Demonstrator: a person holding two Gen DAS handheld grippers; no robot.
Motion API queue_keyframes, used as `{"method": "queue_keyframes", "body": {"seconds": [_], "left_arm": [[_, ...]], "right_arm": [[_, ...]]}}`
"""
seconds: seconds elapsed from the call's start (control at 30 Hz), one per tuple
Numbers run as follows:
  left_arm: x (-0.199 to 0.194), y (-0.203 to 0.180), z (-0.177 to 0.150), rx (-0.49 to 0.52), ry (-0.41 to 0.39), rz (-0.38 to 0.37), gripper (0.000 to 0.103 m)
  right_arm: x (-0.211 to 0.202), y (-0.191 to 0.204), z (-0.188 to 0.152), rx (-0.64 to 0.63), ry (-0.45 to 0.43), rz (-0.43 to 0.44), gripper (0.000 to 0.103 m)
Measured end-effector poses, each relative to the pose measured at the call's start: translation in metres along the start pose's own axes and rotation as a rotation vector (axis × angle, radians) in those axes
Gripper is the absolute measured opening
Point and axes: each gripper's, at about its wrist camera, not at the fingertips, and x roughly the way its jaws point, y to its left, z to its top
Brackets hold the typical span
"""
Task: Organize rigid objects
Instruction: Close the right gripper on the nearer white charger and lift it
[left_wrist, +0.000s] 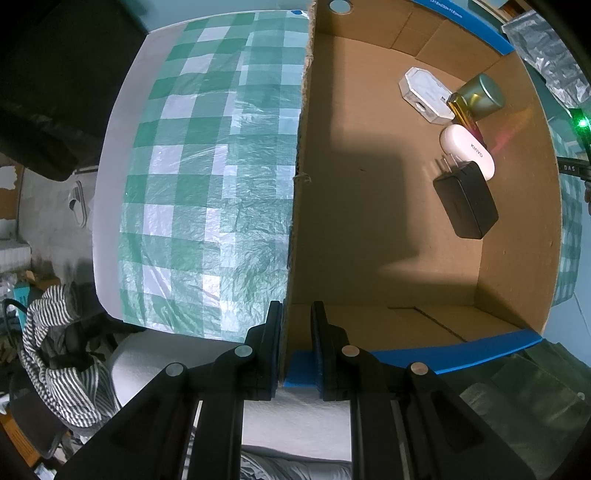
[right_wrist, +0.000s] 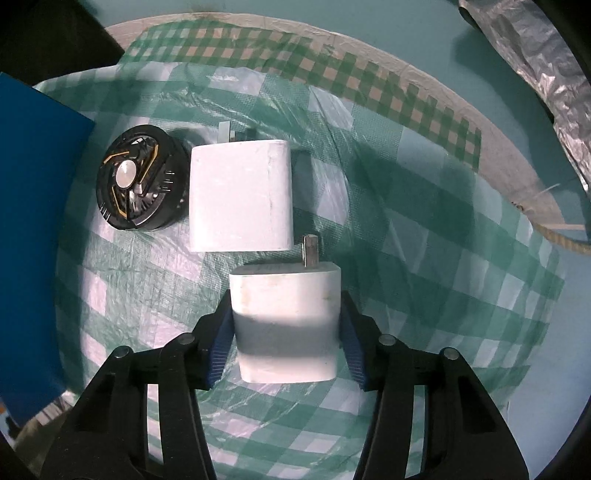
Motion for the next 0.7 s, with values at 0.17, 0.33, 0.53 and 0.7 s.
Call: {"method": "queue_keyframes", "body": {"seconds": [0.17,0.33,0.53,0.7], "left_arm": [[0.0,-0.001,0.0,-0.002,0.0,-0.004,0.015],[0.0,-0.001,0.001,-0.001,-0.002,-0.005,0.015],[-0.002,0.0,0.0,0.006,-0.005,-0.006,0.015],[-0.003,-0.002,0.0,0.015,-0.007,-0.005,0.015]], "right_arm": [[0.002,0.001,0.001,0.008,0.003,-0.009,0.052],[-0.003,0.01,-0.007,0.012,0.012,0.01,0.052],[-0.016,0.02,-0.016,0.007,-0.006,0.04,0.052],[-0.027,0.03,-0.022,-0.018,-0.009,0.053,0.052]]}}
